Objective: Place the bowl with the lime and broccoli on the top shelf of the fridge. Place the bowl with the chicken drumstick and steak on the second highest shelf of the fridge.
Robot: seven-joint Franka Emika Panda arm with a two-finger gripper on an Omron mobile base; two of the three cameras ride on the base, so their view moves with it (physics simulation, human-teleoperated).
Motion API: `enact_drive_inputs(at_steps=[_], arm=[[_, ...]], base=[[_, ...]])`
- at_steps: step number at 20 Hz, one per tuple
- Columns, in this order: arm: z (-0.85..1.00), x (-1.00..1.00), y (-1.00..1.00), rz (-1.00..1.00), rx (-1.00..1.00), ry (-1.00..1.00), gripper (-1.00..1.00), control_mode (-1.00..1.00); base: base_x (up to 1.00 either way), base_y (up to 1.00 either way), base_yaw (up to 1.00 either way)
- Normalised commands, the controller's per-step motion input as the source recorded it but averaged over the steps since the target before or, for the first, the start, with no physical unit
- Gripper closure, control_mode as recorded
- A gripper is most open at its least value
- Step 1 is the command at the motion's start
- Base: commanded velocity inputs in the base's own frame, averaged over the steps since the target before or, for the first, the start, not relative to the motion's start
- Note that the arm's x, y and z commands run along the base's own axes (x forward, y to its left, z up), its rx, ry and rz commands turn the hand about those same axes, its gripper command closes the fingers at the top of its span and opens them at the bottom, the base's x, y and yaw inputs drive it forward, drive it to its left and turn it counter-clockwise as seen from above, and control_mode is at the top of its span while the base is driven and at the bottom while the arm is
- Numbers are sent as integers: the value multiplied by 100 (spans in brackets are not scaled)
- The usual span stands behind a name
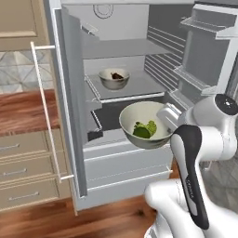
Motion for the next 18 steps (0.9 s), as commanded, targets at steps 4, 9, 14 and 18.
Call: enact_drive_inputs(at_steps=[4,9,14,18], arm=[[0,0,0,0,0,0,100,100],[0,0,0,0,0,0,100,100],[0,0,0,0,0,0,100,100],[12,-1,0,0,1,-5,100,-100]], base=[[90,1,-4],[93,0,-2],[62,3,0],[11,3,0]])
